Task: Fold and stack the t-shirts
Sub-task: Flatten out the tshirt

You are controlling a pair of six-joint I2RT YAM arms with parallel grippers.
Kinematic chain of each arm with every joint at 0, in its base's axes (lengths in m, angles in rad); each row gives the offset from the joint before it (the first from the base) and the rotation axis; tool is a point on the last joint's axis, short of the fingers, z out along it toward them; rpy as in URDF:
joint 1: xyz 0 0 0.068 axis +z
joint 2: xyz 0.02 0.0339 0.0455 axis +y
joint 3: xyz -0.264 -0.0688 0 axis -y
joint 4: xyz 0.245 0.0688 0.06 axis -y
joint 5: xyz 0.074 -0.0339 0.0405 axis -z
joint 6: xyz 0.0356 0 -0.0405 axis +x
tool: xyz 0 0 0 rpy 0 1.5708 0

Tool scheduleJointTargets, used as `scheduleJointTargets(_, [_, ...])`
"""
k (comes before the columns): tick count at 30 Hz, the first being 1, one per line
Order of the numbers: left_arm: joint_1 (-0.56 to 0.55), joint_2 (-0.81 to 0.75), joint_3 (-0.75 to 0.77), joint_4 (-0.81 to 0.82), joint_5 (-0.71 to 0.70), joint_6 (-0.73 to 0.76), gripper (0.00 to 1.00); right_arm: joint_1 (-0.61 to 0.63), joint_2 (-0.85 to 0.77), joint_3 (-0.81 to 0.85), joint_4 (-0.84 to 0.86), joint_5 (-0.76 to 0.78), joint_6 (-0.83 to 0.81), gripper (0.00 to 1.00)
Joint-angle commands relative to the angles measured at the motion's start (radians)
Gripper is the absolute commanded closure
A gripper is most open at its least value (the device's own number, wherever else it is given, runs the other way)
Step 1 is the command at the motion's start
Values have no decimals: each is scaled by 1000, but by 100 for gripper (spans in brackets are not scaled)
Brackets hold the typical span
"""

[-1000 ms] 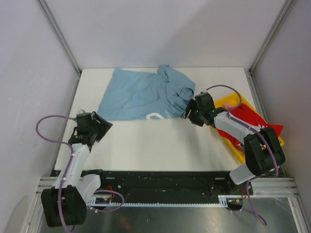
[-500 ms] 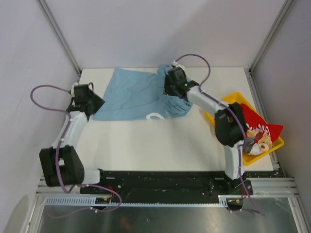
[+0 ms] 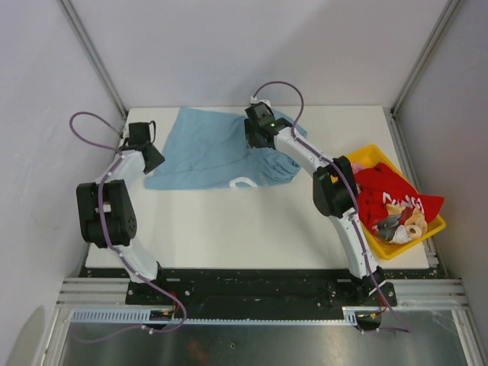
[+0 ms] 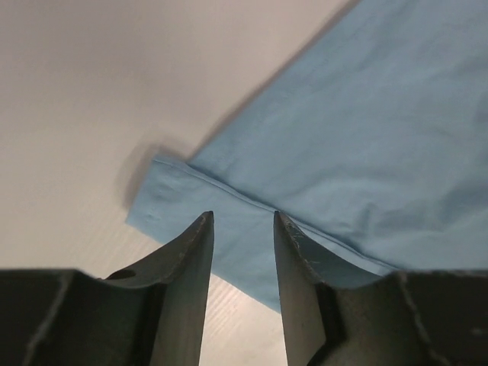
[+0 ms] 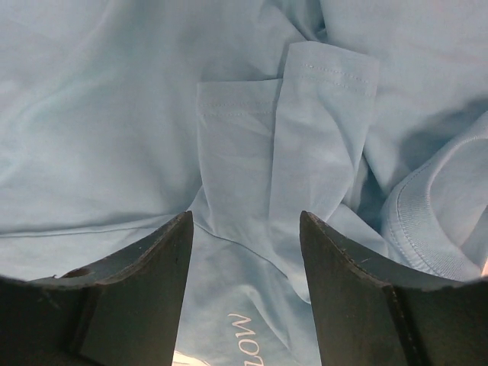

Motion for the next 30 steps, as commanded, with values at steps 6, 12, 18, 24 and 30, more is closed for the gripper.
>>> scheduleJointTargets(6, [13,122,69,-33,-187,71,59,9,31,39,-7,3,-15,37])
scheduleJointTargets(12, [33,191,113,-47,-204,57,60,10,35,44,0,-4,-21,37])
scheduleJointTargets(18, [41,231,152,-63,-219,57,62,13,45,64,-7,-13,-21,37])
scheduleJointTargets(24, [44,265,171,-69,-191,59,68,13,68,103,-19,-21,-26,35])
scheduleJointTargets(30, [44,273,155,-73,-195,48,72,14,96,165,-23,-25,-44,32])
